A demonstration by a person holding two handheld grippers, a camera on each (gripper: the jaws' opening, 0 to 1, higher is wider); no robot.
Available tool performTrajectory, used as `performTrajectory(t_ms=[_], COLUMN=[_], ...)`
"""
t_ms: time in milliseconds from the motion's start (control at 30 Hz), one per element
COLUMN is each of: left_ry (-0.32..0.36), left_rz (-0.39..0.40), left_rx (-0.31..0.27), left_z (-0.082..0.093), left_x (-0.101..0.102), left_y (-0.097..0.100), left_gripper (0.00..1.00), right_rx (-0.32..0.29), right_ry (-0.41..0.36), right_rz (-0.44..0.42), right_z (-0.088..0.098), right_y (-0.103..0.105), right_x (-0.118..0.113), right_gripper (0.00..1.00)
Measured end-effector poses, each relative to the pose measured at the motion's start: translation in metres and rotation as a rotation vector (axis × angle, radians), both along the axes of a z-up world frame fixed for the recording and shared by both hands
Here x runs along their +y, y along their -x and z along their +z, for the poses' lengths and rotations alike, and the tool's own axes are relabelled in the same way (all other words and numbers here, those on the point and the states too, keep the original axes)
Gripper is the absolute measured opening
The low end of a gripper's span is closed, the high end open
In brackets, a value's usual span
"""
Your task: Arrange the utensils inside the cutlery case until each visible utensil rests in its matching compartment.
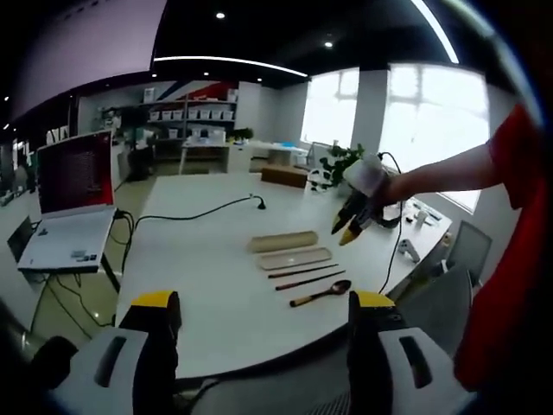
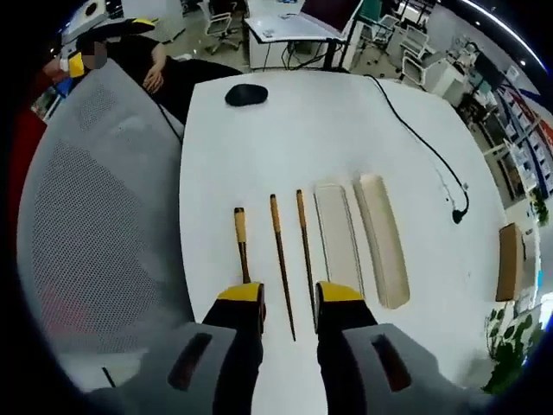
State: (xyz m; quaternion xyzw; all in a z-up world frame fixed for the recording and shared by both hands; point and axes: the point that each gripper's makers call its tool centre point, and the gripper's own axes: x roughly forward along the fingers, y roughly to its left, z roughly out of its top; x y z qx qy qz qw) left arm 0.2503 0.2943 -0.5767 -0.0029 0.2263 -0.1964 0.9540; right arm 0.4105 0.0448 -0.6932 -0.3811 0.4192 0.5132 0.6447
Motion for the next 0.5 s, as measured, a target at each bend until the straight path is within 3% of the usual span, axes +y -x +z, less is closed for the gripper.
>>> performTrajectory(t_ms=[133, 333, 500], left_ry=[0.003, -0.007, 0.013], left_rz=[-0.008, -0.019, -0.007], left_rx=[0.006, 0.016, 0.010], left_z=[-0.002, -0.004, 0.000], left_x=[-0.002, -0.002, -0.001], left_y=[0.000, -0.001, -0.006], left_gripper=[0.83, 0.83, 0.83], right_rx=[0.015, 0.023, 0.005], right_ry=[0.033, 0.045, 0.088], right_rz=[0.018, -0.010, 0.035], right_z=[-0.012, -0.024, -0.037], right_y=[-0.005, -0.016, -0.015], right_x=[0.001, 0.005, 0.010], right_gripper=[0.20, 0.11, 0.15])
